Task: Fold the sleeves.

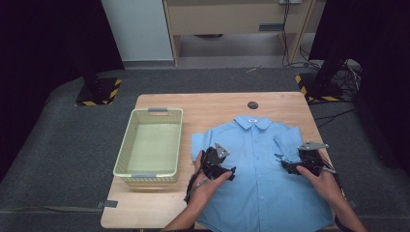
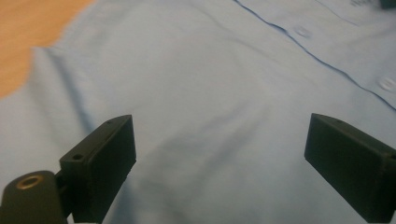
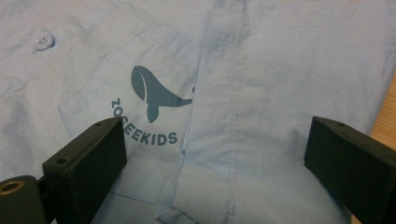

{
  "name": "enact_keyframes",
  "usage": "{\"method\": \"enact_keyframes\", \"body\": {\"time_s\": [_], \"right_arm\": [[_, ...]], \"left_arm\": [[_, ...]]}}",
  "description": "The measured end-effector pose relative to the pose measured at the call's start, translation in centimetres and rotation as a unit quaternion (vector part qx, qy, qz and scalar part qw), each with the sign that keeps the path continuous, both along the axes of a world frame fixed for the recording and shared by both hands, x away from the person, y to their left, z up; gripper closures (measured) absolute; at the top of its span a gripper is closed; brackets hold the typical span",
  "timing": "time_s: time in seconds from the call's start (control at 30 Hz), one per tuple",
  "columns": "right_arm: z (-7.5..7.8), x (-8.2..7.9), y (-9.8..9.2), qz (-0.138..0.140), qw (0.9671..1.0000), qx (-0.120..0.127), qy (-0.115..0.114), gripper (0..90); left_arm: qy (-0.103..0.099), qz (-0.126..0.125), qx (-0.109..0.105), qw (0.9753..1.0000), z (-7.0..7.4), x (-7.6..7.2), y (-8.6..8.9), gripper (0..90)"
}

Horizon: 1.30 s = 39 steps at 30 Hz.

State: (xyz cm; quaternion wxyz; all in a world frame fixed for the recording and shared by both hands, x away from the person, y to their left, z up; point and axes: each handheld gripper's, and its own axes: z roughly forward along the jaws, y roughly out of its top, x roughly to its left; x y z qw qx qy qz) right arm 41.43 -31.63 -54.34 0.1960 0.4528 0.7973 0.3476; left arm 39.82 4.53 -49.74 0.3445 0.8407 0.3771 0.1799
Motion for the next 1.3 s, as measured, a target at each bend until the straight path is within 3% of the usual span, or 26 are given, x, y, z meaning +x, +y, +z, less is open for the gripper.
{"method": "enact_keyframes", "body": {"time_s": [0.07, 0.27, 0.5, 0.67, 0.77, 0.97, 1.17, 1.3], "right_arm": [[0.0, -0.1, -0.2, 0.000, 1.0000, 0.000, 0.000, 5.7], [0.0, -0.3, -0.4, -0.002, 1.0000, 0.001, 0.001, 5.7], [0.0, -0.5, -0.8, -0.001, 1.0000, 0.001, 0.001, 5.8], [0.0, -0.5, -0.7, -0.001, 1.0000, 0.000, 0.001, 5.8], [0.0, -0.5, -0.7, -0.001, 1.0000, 0.000, 0.001, 5.8], [0.0, -0.5, -0.7, -0.001, 1.0000, 0.001, 0.001, 5.8], [0.0, -0.6, -0.8, 0.000, 1.0000, 0.000, 0.000, 5.8], [0.0, -0.6, -0.8, 0.001, 1.0000, 0.000, -0.001, 5.8]], "left_arm": [[-0.003, 0.017, 0.000, 0.9999, 0.7, 1.2, 0.6, 9.9], [-0.012, 0.054, 0.012, 0.9984, 1.0, 3.2, 1.2, 13.1], [-0.021, 0.104, 0.016, 0.9942, -0.1, 5.3, 2.0, 21.6], [-0.035, 0.135, 0.040, 0.9894, -0.8, 6.4, 2.4, 26.4], [-0.033, 0.154, 0.036, 0.9869, -0.9, 7.1, 2.8, 27.5], [-0.034, 0.173, 0.041, 0.9834, -1.1, 7.9, 3.2, 31.0], [-0.027, 0.187, 0.048, 0.9808, -1.8, 8.5, 3.4, 28.2], [-0.017, 0.190, 0.046, 0.9806, -2.4, 8.7, 3.4, 25.4]]}}
